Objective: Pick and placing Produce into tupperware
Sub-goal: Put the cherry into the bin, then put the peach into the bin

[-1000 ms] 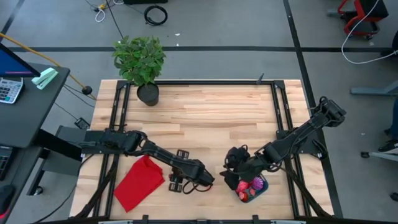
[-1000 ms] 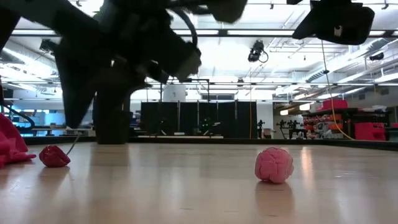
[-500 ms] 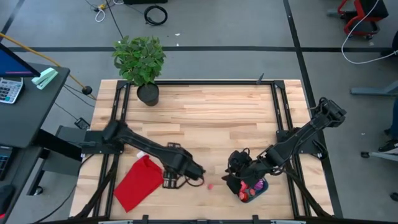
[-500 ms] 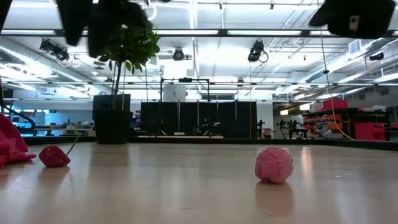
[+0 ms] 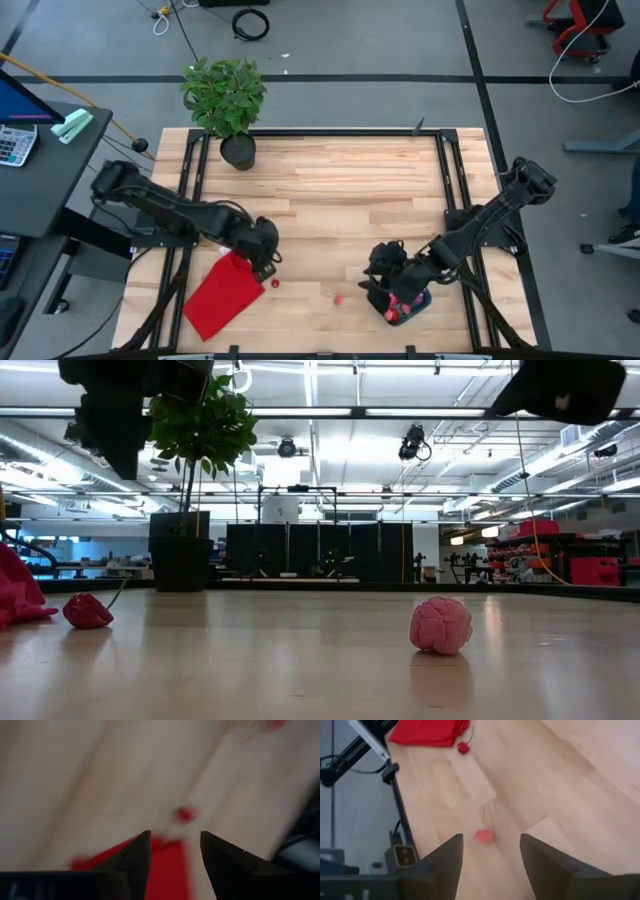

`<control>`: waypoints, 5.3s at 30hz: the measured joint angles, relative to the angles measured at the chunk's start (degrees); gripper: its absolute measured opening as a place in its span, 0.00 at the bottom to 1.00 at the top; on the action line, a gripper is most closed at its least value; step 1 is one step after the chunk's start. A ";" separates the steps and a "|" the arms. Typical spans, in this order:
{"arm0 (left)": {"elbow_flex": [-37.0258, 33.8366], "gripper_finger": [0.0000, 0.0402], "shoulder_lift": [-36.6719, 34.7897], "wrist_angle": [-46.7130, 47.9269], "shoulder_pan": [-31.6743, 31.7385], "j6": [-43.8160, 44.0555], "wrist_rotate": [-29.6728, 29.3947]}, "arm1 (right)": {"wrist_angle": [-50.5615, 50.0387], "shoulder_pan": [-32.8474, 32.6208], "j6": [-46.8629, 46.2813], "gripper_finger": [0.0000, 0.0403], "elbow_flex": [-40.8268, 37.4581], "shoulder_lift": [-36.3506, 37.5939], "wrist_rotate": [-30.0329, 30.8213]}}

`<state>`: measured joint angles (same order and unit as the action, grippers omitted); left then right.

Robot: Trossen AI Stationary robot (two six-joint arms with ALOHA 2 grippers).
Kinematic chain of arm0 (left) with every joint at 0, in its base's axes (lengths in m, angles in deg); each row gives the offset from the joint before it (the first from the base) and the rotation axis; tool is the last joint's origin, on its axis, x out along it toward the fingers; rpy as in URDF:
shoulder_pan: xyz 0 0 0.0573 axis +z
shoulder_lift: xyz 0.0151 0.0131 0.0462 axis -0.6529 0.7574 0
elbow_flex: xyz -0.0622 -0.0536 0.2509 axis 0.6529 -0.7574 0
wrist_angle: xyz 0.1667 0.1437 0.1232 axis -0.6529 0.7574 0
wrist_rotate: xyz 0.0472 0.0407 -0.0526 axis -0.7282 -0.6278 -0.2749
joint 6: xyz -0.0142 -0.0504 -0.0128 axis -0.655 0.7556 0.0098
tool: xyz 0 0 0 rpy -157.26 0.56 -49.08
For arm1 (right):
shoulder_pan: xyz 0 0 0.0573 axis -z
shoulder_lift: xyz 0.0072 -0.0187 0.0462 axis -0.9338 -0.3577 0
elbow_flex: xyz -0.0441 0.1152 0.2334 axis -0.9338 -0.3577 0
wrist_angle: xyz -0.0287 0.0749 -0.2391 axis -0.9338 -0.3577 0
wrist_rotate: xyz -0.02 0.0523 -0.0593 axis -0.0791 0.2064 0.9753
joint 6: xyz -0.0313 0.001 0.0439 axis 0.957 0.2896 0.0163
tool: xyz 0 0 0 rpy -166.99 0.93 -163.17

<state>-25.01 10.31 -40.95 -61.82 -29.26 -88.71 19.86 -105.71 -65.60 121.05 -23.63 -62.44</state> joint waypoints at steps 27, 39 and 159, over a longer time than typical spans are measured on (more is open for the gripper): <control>-15.10 0.43 9.27 -26.56 -4.23 10.75 -4.51 | -1.90 5.45 2.95 0.51 0.00 -0.02 -0.02; -15.08 0.38 11.99 -28.13 -4.13 11.51 -5.05 | -2.62 5.45 2.52 0.51 0.00 -0.02 0.00; 72.04 0.29 63.60 -23.86 4.29 -38.11 2.42 | -14.40 1.67 -20.62 0.50 -24.02 34.82 -4.88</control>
<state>47.03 73.92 -64.81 -57.54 -67.37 -86.29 5.46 -104.05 -86.23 97.02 11.18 -67.31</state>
